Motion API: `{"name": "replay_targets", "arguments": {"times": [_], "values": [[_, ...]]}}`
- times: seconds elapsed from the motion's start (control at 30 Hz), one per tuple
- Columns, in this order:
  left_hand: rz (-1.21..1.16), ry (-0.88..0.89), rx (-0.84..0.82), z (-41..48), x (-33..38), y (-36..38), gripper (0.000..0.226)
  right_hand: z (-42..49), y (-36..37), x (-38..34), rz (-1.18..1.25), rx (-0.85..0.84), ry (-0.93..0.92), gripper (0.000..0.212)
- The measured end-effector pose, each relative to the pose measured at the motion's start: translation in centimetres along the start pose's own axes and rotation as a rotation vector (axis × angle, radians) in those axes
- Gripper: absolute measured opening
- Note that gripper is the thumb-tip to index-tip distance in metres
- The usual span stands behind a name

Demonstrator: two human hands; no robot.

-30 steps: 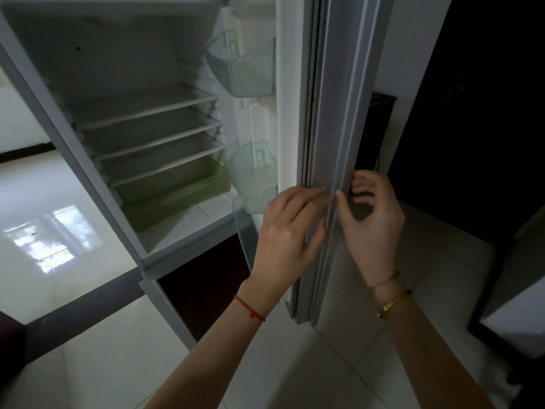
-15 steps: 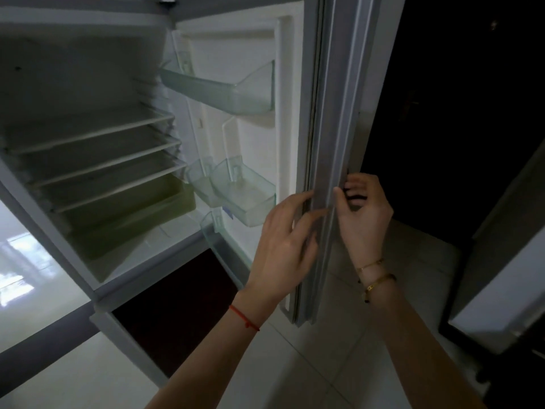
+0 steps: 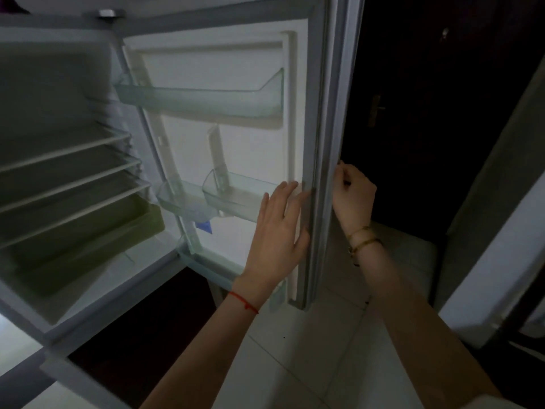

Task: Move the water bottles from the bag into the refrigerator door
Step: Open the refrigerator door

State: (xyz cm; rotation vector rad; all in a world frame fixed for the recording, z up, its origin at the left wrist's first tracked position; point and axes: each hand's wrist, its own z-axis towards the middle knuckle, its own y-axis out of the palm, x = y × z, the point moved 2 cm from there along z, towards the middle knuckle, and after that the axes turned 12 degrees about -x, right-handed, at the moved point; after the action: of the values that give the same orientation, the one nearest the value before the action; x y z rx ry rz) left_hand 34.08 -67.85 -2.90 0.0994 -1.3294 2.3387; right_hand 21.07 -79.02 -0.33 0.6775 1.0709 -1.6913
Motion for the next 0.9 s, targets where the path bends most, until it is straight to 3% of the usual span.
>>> {"name": "replay_targets", "arguments": {"times": [0.2,0.47,0.63,0.9], "values": [[0.021,-0.049,0.017,2.3,-1.8,1.5,0.062,2.3,0.6,1.3,0.117,-0.232,0.079,0.058],[0.103,-0.128,-0.066,5.7,-6.1,4.8,0.066,7.0,1.4,3.3,0.196,-0.329,0.148,0.063],[0.206,-0.147,-0.134,8.0,-7.8,7.6,0.07,10.4,1.9,4.5,0.224,-0.347,0.202,0.066],[0.271,-0.092,-0.089,11.8,-8.8,10.1,0.068,15.5,3.2,6.4,0.218,-0.314,0.184,0.063]]}}
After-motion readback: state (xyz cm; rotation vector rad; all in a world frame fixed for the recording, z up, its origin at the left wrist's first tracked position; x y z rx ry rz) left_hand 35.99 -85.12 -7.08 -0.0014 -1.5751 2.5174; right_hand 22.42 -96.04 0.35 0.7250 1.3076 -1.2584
